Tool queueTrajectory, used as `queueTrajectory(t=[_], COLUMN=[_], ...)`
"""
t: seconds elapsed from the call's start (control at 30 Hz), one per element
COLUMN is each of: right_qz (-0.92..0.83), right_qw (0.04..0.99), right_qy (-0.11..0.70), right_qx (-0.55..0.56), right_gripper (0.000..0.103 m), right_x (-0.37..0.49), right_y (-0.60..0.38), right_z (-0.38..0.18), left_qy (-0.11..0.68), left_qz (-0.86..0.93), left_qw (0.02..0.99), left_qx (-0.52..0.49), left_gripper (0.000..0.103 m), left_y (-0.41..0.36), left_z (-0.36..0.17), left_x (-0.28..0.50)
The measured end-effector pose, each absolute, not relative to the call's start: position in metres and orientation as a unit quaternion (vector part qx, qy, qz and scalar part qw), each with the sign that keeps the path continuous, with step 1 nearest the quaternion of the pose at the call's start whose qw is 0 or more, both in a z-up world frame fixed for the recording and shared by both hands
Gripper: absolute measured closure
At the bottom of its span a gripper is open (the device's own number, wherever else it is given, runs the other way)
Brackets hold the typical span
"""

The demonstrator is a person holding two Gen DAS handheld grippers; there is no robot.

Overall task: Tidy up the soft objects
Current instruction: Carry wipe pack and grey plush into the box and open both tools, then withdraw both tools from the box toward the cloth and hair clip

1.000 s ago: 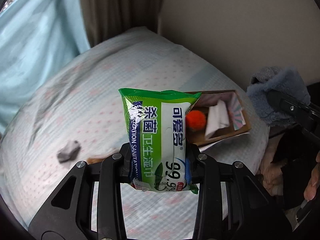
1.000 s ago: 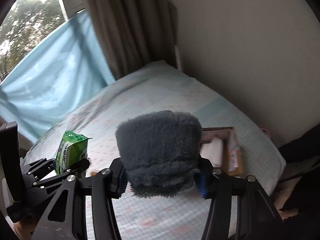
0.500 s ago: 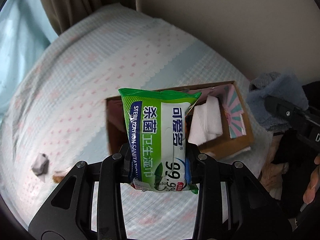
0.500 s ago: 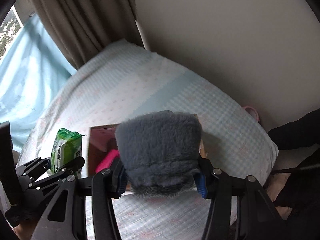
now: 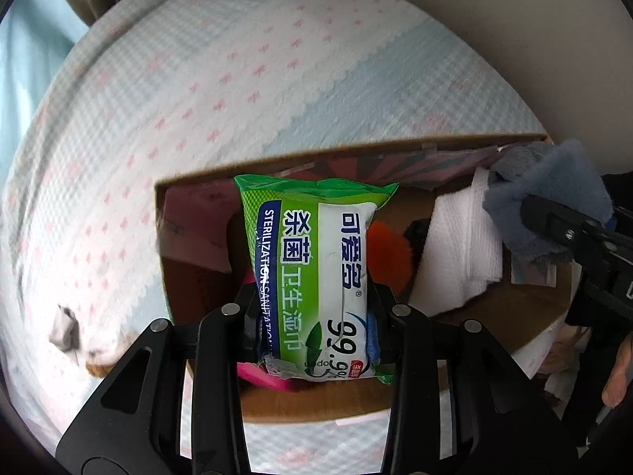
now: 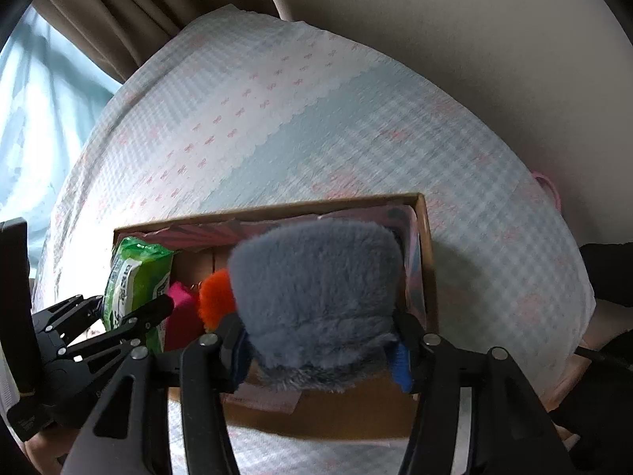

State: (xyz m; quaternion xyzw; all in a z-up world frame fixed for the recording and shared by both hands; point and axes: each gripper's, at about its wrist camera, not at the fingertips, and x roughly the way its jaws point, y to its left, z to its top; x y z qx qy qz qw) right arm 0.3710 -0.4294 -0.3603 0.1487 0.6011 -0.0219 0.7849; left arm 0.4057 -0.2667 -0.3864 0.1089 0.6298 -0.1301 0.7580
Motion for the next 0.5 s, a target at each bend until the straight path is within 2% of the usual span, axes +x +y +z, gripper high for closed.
queueTrajectory(t=[0.03,0.07,0.1,0.13,0.33,0.5], right_qz=[-0.022,-0.021,-0.018,-0.014,-0.003,-0.001], right_qw=[0.786,0.789,0.792,0.794,0.803,0.808], right_qy=[0.599,0.594,0.59,0.586,0.575,0.568], right_qx=[0.152,0.156,0.158,0.16,0.155,0.158], right_gripper=[0.039,0.033,0.017,0.001,0.0,0.0], right_x=[0.372,0.374,0.376,0.377,0.375,0.368], right_y=[-0.429,-0.43,-0.431,-0.431,-0.429,-0.427], right_z=[-0.36,-0.36,-0.359,-0.358,-0.356,-0.348], left_qy=[0.628,0.625,0.621,0.617,0.624,0.615], left_qz=[-0.126,-0.123,-0.123,-0.123,-0.123,-0.124], left_qw=[0.759,0.76,0.763,0.765,0.759,0.767], left_qx=[0.118,0.126,0.13,0.135,0.137,0.131], left_gripper=[0.03,0.01,0.001,0.0,0.0,0.0], left_y=[-0.267,-0.268,-0.267,-0.265,-0.252,-0.247], left_z=[-0.385,-0.383,-0.381,-0.38,-0.383,-0.365], left_x=[0.406,0.406,0.404,0.403,0.402,0.393])
